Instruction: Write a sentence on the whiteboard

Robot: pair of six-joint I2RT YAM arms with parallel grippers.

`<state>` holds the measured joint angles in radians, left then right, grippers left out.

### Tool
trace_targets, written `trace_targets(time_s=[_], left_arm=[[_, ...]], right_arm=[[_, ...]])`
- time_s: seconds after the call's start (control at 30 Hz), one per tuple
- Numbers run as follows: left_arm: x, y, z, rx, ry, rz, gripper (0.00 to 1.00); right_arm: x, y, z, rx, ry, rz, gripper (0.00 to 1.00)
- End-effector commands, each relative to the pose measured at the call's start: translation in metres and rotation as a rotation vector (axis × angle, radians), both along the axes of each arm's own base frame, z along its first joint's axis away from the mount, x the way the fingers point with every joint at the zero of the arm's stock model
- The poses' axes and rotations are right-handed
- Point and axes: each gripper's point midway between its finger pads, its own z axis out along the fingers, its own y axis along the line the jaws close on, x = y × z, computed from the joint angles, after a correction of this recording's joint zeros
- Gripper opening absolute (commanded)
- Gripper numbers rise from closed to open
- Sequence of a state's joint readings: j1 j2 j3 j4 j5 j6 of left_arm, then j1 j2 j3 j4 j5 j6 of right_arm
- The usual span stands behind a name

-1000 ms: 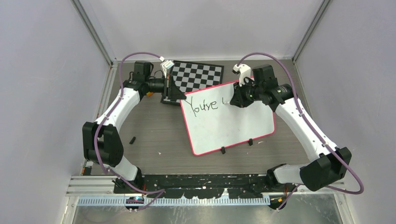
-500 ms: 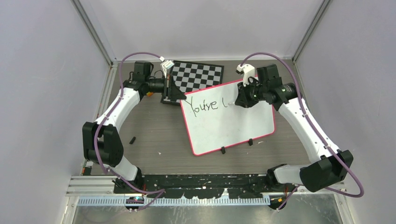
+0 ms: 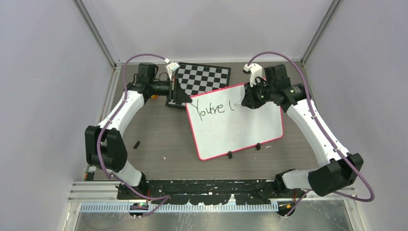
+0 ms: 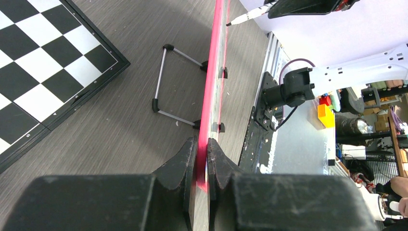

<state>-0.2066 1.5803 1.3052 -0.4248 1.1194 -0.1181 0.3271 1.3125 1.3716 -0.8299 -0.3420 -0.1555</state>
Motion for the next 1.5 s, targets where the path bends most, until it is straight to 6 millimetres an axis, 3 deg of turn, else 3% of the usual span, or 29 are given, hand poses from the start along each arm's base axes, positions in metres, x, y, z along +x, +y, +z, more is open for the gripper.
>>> trace_targets(time_s=[0.0, 0.37, 0.67, 1.0, 1.47], left_arm=[[-0.013, -0.012, -0.015, 0.036, 0.061, -0.032, 0.0], [-0.012, -0.012, -0.018, 0.039, 0.069, -0.033, 0.0], [-0.013, -0.013, -0.017, 0.038, 0.067, -0.036, 0.0], [-0.014, -0.014, -0.018, 0.039, 0.071, -0.039, 0.0], [-0.012, -0.015, -0.018, 0.039, 0.07, -0.041, 0.0]], right_arm=[[0.009, 0.005, 0.013, 0.032, -0.05, 0.002, 0.0], [-0.005, -0.003, 0.001, -0.002, -0.029, 0.002, 0.0], [0.005, -0.015, 0.005, -0.048, -0.062, -0.039, 0.0], [0.021, -0.009, 0.016, -0.019, -0.085, -0.06, 0.0], [0.014, 0.006, 0.012, 0.03, -0.036, -0.008, 0.0]])
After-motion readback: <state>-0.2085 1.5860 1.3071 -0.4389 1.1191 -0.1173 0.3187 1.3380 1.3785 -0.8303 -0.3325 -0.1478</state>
